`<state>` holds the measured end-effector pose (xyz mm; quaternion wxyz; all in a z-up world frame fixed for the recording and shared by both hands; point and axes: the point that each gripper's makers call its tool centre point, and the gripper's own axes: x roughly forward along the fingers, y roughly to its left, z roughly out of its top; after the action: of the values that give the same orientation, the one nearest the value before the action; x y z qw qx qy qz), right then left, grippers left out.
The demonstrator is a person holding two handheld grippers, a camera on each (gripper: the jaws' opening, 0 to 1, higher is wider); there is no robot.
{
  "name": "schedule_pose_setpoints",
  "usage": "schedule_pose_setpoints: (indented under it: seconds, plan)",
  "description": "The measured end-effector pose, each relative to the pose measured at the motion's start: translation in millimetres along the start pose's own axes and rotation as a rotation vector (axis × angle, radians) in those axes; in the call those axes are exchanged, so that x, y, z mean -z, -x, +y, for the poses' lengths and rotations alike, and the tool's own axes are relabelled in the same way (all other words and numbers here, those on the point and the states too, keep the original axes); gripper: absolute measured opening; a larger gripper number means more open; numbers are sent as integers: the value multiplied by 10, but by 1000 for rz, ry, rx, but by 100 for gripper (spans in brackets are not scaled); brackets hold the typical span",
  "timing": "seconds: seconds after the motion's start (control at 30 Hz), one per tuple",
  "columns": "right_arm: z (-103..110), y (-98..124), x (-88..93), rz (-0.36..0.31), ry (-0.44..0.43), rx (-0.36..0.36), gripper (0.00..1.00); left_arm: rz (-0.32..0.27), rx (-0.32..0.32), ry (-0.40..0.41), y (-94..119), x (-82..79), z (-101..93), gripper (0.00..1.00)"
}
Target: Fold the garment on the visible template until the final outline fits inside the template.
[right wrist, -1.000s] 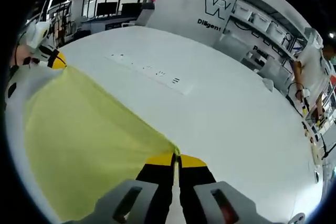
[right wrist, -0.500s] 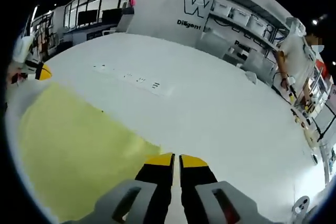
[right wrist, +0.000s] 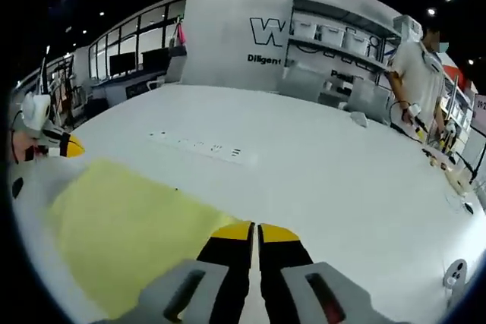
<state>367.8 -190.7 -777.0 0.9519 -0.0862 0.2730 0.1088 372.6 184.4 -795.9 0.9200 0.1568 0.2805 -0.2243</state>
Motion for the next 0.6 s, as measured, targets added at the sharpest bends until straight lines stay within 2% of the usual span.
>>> schedule_pose_setpoints:
  seconds: [0.07, 0.1, 0.13, 0.23, 0.33, 0.37, 0.5, 0.6]
  plan:
    - [88, 65, -22, -31, -32, -38, 0, -3, -8, 6, 44, 35, 18, 2]
    - [83, 87, -13, -32, -26, -30, 0, -3, -1, 28, 56, 54, 10, 2]
    - [114, 112, -5, -35, -9, -37, 0, 1, 30, 83, 68, 94, -49, 2]
    - [201, 189, 67, -31, 3, -58, 0, 13, 23, 75, 120, 186, -31, 2]
    - [220, 238, 175, -11, 5, -32, 0, 6, 46, 101, 170, 236, -108, 2]
    - [272, 260, 218, -7, 8, -52, 0, 6, 49, 98, 197, 263, -138, 2]
    - [248, 228, 310, 0, -1, -55, 0, 8, 61, 89, 200, 315, -179, 3]
    - [231, 292, 327, -3, -34, -54, 0, -1, 77, 32, 255, 287, -253, 3]
